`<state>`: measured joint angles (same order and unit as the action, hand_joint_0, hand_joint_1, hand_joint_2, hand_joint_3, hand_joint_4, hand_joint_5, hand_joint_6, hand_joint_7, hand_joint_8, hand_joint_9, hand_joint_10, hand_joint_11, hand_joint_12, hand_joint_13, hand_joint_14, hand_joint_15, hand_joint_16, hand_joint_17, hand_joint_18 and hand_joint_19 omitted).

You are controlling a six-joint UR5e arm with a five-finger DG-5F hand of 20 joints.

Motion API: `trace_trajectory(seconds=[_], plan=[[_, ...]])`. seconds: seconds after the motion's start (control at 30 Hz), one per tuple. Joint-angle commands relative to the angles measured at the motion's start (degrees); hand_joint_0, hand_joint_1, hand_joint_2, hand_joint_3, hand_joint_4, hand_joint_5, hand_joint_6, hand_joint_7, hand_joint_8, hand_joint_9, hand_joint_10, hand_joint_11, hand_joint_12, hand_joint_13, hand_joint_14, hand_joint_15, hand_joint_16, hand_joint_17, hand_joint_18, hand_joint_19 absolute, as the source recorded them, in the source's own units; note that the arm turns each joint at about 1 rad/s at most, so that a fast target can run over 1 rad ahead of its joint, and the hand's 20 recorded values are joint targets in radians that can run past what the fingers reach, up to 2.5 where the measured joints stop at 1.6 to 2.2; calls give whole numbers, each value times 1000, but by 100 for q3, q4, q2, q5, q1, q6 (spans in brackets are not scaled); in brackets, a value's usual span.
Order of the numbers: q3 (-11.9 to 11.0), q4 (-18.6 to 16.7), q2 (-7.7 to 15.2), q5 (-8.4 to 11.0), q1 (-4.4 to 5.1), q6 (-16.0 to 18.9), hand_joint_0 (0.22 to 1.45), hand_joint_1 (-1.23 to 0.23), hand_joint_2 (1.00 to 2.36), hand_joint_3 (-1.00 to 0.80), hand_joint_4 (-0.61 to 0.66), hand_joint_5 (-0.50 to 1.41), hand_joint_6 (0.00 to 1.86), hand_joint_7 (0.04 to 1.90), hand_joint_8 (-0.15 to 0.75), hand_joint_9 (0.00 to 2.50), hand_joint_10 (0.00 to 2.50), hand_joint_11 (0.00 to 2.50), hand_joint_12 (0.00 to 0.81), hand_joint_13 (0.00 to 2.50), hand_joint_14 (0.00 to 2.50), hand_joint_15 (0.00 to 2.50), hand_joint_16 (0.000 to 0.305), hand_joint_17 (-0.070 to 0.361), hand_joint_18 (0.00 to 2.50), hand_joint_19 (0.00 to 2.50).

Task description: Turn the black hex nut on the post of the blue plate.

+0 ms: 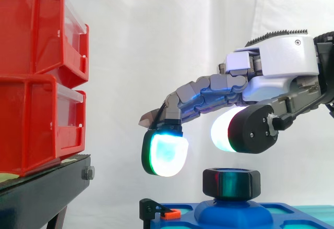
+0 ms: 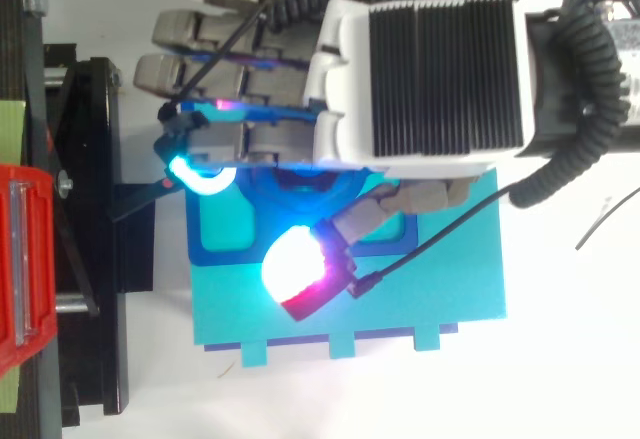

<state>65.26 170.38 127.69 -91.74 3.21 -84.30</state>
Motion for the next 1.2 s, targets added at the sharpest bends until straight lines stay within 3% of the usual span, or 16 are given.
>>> trace_trajectory(seconds=[0.0,0.13,0.57,0.8,1.17], plan=[[-23,4,28,112,92,-8,453,-300,1000,-500,185,-212,502,1016,204,179,0,0,341,215,0,14,49,111,0,0],[-23,180,28,200,171,-43,453,-297,1000,-500,183,-211,502,1019,204,179,0,0,341,217,0,14,49,111,0,0],[-23,320,19,174,198,-52,455,-292,1000,-500,189,-209,502,1069,201,177,0,0,340,219,0,19,49,110,0,0],[-119,478,28,-2,110,-175,456,-292,1000,-500,190,-209,502,1066,201,176,0,0,340,220,1,15,49,110,0,0],[-225,751,28,-257,-119,-368,457,-293,1000,-500,190,-209,502,1069,202,177,0,0,341,225,0,13,49,110,0,0]])
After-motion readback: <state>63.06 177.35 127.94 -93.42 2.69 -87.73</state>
